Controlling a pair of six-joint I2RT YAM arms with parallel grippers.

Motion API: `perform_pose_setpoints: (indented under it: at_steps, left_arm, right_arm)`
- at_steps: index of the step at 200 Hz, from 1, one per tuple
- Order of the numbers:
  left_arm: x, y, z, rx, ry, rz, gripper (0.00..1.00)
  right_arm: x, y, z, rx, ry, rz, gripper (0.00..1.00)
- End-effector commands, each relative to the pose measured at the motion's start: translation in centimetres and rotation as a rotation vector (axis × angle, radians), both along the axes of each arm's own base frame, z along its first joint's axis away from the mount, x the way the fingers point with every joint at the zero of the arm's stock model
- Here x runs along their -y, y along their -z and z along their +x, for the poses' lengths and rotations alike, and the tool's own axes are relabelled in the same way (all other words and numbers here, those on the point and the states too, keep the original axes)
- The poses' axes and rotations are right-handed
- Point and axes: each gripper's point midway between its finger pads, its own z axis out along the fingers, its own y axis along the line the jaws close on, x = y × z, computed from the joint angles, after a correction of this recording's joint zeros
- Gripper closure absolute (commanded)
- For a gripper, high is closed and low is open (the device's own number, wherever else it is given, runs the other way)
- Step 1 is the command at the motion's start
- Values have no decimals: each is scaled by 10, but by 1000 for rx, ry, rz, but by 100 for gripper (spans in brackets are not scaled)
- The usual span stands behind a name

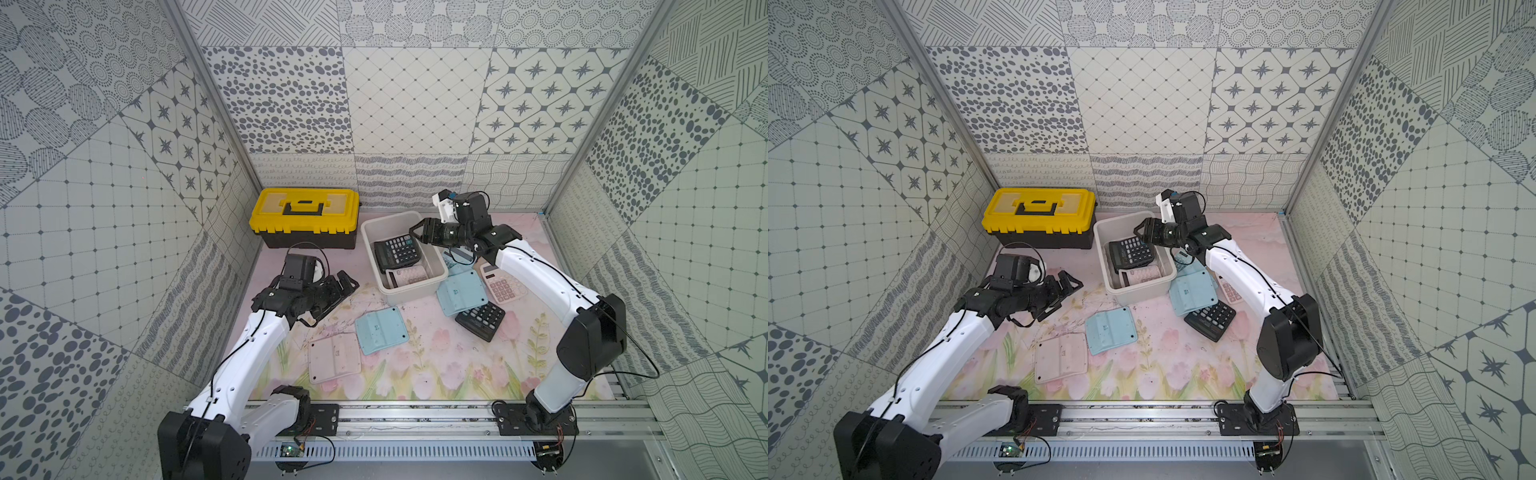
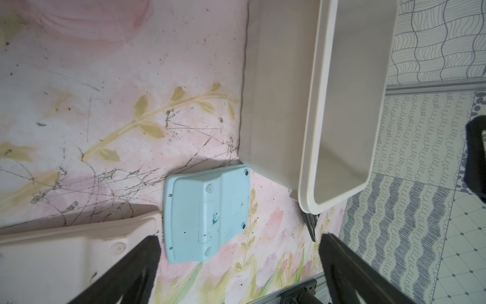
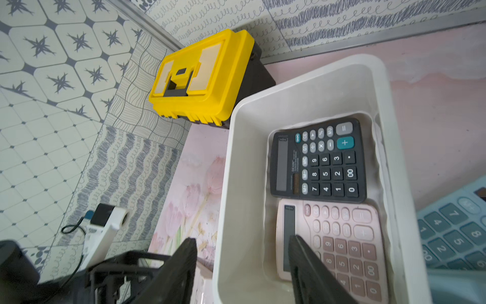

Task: Put the calculator in the storage box
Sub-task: Place the calculator in the storage box, then pick up the calculator at the center of the board.

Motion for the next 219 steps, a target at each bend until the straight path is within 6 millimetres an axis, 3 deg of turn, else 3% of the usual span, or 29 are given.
perform_pose_setpoints:
  at_steps: [1,30,88,115,151,219]
  left_arm:
    - [-3,13,-1,-57,-7,-21,0]
    - [-4,21,6,-69,-8,-47,1]
    - [1,45,26,-105,-18,-96,19]
    - [8,65,32,-157,-12,-139,33]
    - [10,84,42,-181,-11,-151,50]
    - [21,120,57,-253,24,-164,57]
  right_arm:
    - [3,-7,-28,30,-73,17,35]
    - [15,5,-63,14,-112,31,31]
    - [36,53,-128,-40,-162,34,31]
    - [43,78,-150,-84,-163,40,31]
    - [40,104,-171,-135,-164,72,31]
    - [19,146,-185,-202,-176,59,31]
